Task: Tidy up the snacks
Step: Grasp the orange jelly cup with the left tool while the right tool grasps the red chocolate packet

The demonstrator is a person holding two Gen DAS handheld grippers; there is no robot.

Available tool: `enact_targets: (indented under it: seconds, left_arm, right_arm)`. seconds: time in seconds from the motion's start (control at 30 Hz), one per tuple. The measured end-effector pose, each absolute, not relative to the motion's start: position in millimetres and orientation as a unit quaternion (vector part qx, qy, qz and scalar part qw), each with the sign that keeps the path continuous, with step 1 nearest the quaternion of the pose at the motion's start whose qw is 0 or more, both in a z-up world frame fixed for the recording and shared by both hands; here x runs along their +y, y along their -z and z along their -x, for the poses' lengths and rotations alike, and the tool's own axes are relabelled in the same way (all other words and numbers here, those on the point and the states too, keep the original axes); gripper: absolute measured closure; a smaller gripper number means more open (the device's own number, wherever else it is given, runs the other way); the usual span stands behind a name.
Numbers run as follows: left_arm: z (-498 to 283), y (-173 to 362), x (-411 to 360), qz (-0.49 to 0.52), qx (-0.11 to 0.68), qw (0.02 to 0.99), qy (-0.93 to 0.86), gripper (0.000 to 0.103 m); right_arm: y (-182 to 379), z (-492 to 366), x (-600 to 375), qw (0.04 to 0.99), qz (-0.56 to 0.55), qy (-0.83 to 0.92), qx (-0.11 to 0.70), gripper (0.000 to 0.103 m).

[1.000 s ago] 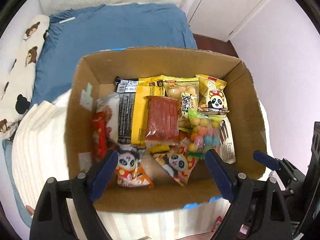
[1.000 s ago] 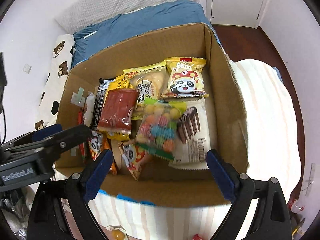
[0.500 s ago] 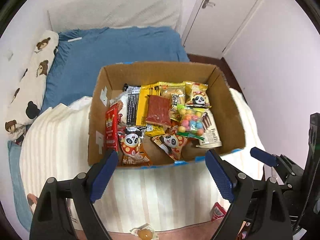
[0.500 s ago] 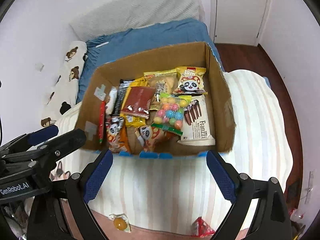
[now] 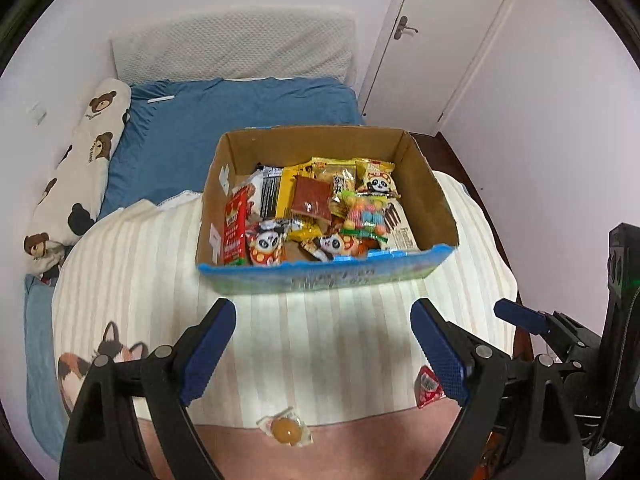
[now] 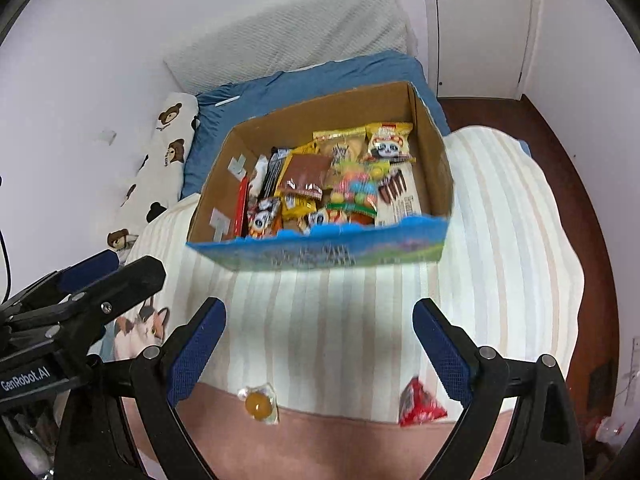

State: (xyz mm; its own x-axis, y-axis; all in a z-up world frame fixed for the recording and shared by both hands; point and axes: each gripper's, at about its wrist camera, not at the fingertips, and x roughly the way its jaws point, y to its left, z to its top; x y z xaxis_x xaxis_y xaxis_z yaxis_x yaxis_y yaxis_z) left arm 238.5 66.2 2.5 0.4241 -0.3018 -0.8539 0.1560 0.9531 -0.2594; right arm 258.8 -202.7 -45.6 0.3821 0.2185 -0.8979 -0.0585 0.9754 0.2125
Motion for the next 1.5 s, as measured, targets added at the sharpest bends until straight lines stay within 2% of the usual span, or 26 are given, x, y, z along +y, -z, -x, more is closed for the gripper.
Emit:
enact_targets:
  seconds: [0.17,0.5,0.73,1.0,1.23,1.3,1.37,1.4,1.43,1.5]
  left_arm:
    - [-209,20,73,0.066,0.523,0.842,0.112,0.013]
    - [-163,139,82,0.087,0.631,0.768,0.063,0.013]
    - [-157,206,70,0.087,0.69,0.716,0.052,0.014]
    - [-164,252,69,0.124,0.726,0.675,0.045,0.014]
    - [-164,262,64,0.112,0.725,0.678,0.044,0.014]
    - [-164,262,59,0.106,0.718,0.687,0.038,0.02]
    - [-163,262,56,0.107,0.711,0.694,0.035,0.034]
    - [-163,261,56,0.106,0.708,0.697,0.033,0.036]
    - [-163,261,56,0.106,0.705,0.7,0.031,0.043]
    - [-165,261,58,0.11,0.702,0.703,0.032,0.044]
  right_arm:
    - [70,-232,-218,0.813,-0.081,-0.078,0.571,0.006]
    - [183,-194,-279,0.749,-0.132,-0.006,0.649,0.006]
    - [232,-188,-298,0.725,-0.176,0.019,0.666,0.007]
    - [251,-195,-297,0.72,-0.182,0.031,0.669,0.007]
    - [255,-198,-296,0.721,-0.175,0.034,0.67,0.007]
    - [256,-198,-295,0.722,-0.173,0.036,0.669,0.007]
    - [257,-199,-293,0.723,-0.168,0.038,0.669,0.01]
    - [258,-199,-293,0.725,-0.164,0.041,0.668,0.012]
    - [258,-199,-291,0.726,-0.161,0.044,0.667,0.015]
    - [258,-198,-291,0.73,-0.153,0.051,0.664,0.026]
